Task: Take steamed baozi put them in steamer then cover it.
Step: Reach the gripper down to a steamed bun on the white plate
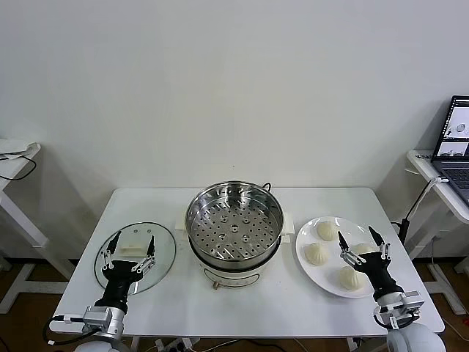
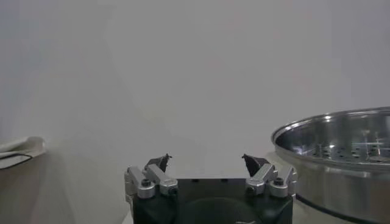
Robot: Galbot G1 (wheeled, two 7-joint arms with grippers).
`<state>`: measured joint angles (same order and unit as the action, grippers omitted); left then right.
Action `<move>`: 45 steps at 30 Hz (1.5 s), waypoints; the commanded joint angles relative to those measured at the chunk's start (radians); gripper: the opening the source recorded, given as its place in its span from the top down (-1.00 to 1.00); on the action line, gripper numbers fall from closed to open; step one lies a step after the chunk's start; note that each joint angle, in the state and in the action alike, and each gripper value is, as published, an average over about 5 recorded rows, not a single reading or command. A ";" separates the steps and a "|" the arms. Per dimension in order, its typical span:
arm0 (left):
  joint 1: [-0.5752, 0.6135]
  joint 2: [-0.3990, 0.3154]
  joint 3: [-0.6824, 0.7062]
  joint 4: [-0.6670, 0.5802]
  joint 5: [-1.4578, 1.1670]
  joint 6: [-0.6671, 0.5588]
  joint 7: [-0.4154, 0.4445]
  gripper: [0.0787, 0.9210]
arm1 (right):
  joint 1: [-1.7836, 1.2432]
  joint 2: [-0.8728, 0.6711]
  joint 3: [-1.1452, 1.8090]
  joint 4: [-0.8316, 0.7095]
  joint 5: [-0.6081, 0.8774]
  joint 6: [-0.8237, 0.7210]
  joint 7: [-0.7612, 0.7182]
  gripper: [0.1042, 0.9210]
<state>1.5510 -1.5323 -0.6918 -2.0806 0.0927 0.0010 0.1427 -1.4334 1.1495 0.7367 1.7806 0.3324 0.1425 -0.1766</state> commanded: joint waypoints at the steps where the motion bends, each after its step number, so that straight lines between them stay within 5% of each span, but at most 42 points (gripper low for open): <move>1: 0.000 0.001 0.000 0.003 0.001 -0.001 0.001 -0.77 | 0.009 -0.004 -0.001 0.000 0.004 -0.009 0.004 -0.76; 7: -0.007 0.006 0.001 -0.001 0.002 -0.006 0.000 -0.77 | 0.098 -0.132 -0.011 -0.047 -0.100 -0.082 -0.012 -0.76; 14: -0.013 0.006 0.015 -0.005 0.004 -0.009 -0.001 -0.77 | 0.322 -0.440 -0.165 -0.188 -0.420 -0.135 -0.096 -0.76; 23: -0.005 0.001 0.027 -0.029 0.010 -0.014 -0.005 -0.77 | 0.808 -0.622 -0.666 -0.449 -0.501 -0.154 -0.520 -0.76; 31: -0.002 -0.001 0.032 -0.045 0.022 -0.008 -0.010 -0.77 | 1.241 -0.570 -1.089 -0.630 -0.528 -0.152 -0.947 -0.76; 45: -0.006 -0.011 0.032 -0.032 0.031 -0.006 -0.010 -0.77 | 1.456 -0.277 -1.305 -0.919 -0.649 -0.140 -1.022 -0.76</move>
<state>1.5449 -1.5435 -0.6609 -2.1118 0.1226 -0.0054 0.1325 -0.1343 0.7891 -0.4198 0.9983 -0.2622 0.0047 -1.0966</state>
